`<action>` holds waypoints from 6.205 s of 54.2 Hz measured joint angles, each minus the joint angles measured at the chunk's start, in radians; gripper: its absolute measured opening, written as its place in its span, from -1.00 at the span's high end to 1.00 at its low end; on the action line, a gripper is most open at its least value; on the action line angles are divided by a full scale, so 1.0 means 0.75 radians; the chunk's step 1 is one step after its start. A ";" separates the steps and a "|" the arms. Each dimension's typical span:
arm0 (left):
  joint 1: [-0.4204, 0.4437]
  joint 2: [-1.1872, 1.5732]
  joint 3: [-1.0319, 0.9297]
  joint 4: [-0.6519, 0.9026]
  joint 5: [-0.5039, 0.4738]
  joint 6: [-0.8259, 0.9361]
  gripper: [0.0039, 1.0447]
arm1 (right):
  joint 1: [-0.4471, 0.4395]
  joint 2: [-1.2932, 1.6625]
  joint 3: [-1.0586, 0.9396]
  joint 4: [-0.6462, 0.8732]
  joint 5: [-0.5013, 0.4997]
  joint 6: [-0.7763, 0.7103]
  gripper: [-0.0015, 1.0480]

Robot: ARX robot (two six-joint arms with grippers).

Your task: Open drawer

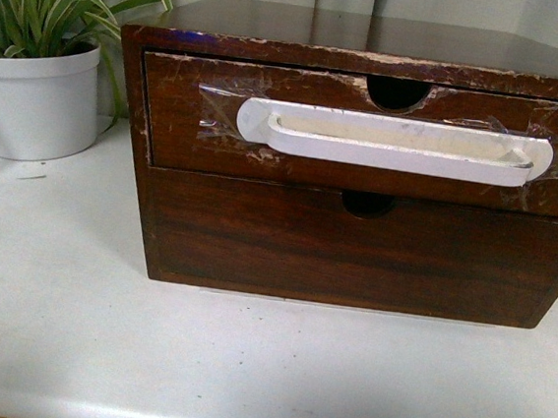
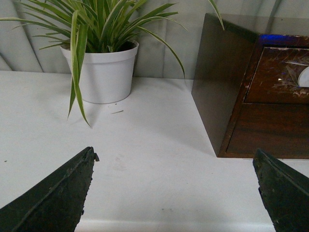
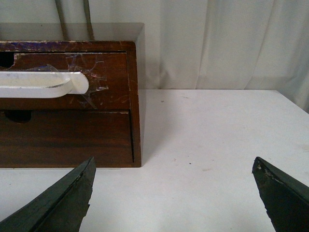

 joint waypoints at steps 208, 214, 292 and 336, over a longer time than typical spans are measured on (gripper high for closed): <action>-0.407 1.608 1.560 -0.920 0.593 1.489 -0.88 | 0.305 1.366 1.274 -0.779 -0.320 -1.199 -0.83; -0.449 1.650 1.562 -0.889 0.590 1.464 -0.88 | 0.336 1.411 1.285 -0.780 -0.326 -1.203 -0.83; -0.580 2.103 1.639 -0.606 0.455 1.339 -0.88 | 0.173 1.497 1.194 -0.730 -0.587 -1.274 -0.83; -0.559 2.166 1.694 -0.744 0.452 1.493 -0.88 | 0.211 1.628 1.229 -0.694 -0.594 -1.273 -0.83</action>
